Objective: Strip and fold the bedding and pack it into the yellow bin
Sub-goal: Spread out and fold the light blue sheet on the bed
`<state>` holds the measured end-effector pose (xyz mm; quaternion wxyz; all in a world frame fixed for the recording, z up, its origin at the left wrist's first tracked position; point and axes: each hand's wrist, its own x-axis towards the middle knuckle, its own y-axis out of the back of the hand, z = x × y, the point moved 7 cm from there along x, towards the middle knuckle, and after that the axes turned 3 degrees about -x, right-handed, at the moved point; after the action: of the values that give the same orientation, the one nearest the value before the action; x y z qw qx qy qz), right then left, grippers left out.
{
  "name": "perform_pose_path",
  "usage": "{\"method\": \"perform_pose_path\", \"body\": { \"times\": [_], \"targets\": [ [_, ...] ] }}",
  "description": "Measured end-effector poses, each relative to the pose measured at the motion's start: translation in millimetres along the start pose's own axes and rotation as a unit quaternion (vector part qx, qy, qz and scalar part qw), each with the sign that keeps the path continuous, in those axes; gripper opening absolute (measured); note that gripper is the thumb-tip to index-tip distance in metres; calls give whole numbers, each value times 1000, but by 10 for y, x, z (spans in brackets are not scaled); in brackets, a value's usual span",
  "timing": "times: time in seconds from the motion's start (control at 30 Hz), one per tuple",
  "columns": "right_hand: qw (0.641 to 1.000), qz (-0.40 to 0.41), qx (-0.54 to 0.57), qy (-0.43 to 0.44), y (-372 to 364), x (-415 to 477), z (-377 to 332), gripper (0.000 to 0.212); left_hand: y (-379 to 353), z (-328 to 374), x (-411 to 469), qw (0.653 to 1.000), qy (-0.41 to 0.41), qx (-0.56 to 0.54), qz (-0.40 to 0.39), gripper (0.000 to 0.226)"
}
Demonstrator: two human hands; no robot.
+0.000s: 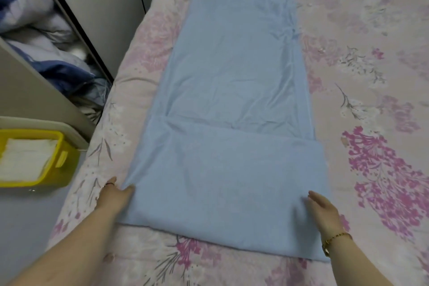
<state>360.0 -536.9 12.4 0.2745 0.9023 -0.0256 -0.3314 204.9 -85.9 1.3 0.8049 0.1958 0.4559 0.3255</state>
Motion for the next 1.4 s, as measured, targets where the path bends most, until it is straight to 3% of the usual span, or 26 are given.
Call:
{"method": "perform_pose_path", "body": {
  "times": [0.1, 0.2, 0.33, 0.5, 0.7, 0.87, 0.97, 1.07, 1.13, 1.23, 1.4],
  "targets": [
    [992, -14, -123, -3, -111, -9, 297, 41, -68, -230, 3, 1000, 10, 5, -10, 51],
    [962, -18, -273, 2, -188, 12, 377, 49, -101, -252, 25, 1000, -11, 25, 2, 40],
    [931, 16, -363, 22, -251, 51, 234, 61, 12, -240, 97, 997, -56, 30, 47, 25],
    [866, -31, -496, 59, -453, 101, 190, 63, 68, -512, 112, 996, -19, 78, 41, 34],
    [869, 3, -492, 57, -446, 216, 82, 62, 21, 20, 285, 992, -91, 58, 59, 45],
    [858, 34, -501, 106, -579, 606, -274, 58, -262, 918, 827, 973, -192, 122, 41, 56],
    [888, 61, -442, 109, -609, 894, -476, 61, -434, 1209, 1232, 987, -150, 55, 18, 63],
    [955, 160, -242, 63, -457, 1109, -583, 74, -495, 1222, 1432, 989, -115, 74, 54, 48],
    [967, 216, -138, -2, -320, 1235, -573, 76, -481, 1198, 1445, 984, -120, 94, 88, 40],
    [959, 200, -200, -19, -253, 1411, -574, 57, -438, 1170, 1429, 978, -143, 82, 126, 36],
    [966, 175, -175, 68, -195, 1427, -576, 39, -422, 1092, 1404, 983, -119, 48, 135, 32]
  ]
}}
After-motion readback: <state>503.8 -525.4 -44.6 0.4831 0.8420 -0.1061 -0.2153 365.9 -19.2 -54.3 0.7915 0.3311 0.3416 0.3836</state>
